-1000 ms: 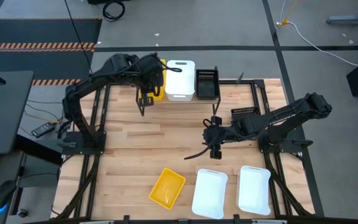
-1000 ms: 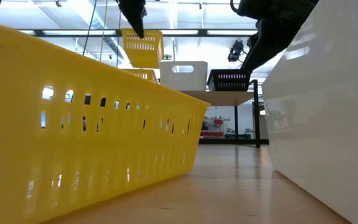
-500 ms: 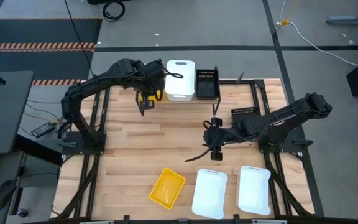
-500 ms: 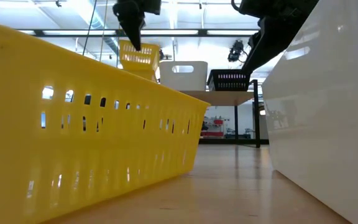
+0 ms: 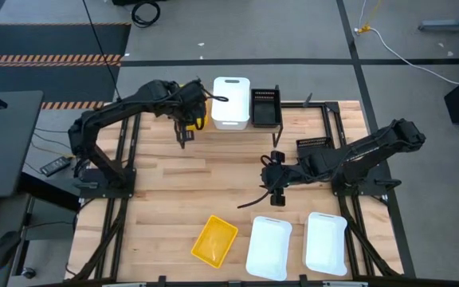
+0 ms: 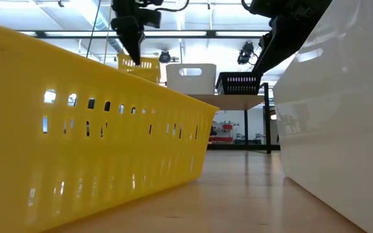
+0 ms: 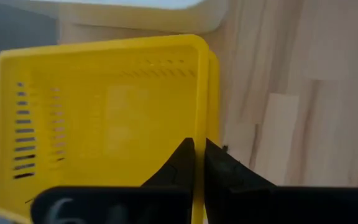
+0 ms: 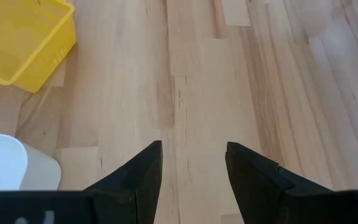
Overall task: Stack baskets on shelf by color
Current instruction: Stack the top yellow basket on the yellow basket on the shelf
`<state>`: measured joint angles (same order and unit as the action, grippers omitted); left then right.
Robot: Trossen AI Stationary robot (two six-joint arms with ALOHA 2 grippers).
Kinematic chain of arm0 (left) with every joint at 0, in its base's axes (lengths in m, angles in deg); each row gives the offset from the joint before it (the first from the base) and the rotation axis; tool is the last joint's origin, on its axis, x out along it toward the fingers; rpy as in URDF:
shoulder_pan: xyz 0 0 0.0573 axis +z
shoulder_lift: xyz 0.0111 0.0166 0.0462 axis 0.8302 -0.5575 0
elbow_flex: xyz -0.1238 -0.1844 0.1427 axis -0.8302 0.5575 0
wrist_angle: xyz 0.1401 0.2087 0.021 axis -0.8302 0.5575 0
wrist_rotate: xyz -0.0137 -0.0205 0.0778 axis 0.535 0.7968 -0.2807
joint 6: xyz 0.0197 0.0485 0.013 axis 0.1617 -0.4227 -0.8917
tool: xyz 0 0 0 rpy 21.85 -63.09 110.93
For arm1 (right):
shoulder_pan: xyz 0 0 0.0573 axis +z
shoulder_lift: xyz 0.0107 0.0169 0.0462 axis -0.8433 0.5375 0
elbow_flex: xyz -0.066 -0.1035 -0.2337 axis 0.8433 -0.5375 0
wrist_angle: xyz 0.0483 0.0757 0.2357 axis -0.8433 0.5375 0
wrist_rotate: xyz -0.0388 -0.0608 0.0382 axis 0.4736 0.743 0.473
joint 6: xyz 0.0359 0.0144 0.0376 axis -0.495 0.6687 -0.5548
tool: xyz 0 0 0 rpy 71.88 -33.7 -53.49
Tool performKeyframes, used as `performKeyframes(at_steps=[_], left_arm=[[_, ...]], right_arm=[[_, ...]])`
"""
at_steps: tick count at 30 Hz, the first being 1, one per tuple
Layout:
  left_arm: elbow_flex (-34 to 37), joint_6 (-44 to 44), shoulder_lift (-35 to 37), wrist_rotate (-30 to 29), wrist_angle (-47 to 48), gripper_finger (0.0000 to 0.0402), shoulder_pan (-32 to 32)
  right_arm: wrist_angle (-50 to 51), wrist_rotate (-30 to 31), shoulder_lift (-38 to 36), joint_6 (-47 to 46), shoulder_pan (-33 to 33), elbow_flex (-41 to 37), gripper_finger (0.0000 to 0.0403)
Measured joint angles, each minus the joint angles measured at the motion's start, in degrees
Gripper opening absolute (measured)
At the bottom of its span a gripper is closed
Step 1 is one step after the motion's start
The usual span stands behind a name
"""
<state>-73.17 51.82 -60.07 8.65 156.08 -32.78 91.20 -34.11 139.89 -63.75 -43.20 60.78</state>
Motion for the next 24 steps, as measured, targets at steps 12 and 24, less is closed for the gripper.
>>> performKeyframes(at_steps=[12,24], left_arm=[[0.1,-0.5,0.7,0.4,-1.9,0.0016,-0.1],[0.0,3.1,0.5,4.0,-2.4,0.0047,0.1]], right_arm=[[0.0,0.0,0.0,-0.9,-0.1,0.0,0.0181],[0.0,0.0,0.0,-0.9,0.0,0.0,0.0181]])
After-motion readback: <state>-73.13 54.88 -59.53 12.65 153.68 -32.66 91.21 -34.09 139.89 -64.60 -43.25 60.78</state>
